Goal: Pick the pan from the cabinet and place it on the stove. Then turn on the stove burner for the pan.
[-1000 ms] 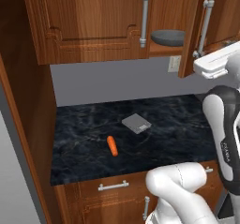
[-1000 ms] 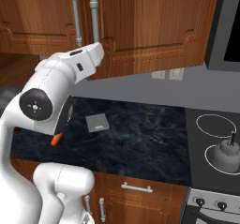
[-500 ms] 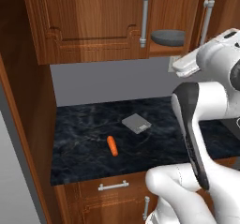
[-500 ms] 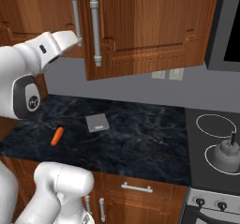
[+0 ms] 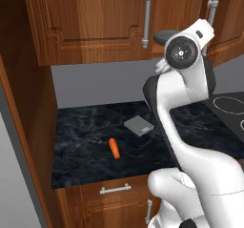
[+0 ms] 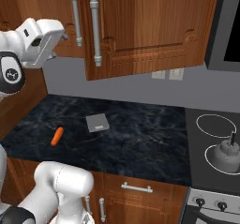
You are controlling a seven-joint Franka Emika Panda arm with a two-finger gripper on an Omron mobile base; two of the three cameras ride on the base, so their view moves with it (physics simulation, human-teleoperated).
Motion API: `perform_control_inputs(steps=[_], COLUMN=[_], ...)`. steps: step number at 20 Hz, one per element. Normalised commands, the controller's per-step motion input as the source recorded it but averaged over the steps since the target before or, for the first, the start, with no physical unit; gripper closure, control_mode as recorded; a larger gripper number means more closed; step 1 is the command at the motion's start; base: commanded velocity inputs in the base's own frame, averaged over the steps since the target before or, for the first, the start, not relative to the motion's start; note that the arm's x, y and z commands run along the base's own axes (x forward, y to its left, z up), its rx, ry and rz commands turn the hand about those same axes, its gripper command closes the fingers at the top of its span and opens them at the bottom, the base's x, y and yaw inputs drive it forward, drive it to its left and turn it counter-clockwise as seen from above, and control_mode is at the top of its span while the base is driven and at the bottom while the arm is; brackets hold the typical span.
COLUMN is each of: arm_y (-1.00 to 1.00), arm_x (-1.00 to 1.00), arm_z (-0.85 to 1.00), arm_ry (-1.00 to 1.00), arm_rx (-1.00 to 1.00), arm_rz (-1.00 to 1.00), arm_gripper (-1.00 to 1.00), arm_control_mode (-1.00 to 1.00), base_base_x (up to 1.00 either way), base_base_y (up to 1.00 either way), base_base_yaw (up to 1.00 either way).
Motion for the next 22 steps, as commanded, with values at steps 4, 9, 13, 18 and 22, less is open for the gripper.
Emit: perform_control_inputs(steps=[4, 9, 13, 18, 22], arm_y=[0.00, 0.00, 0.00, -0.09, -0.18], arm_x=[0.58, 0.53, 0.43, 0.35, 0.22], arm_z=[-0.06, -0.08, -0.07, -0.10, -0.11], arm_ry=[0.13, 0.11, 0.12, 0.15, 0.15], arm_rx=[-0.08, -0.06, -0.04, -0.03, -0.01], arm_rz=[-0.08, -0.05, -0.04, -0.04, -0.06], arm_gripper=[-1.00, -1.00, -1.00, -1.00, -1.00], arm_control_mode=[-1.00, -1.00, -1.00, -1.00, -1.00], base_base_x=[0.00, 0.00, 0.00, 0.00, 0.00], base_base_y=[0.00, 0.00, 0.00, 0.00, 0.00], base_base_yaw=[0.00, 0.00, 0.00, 0.00, 0.00])
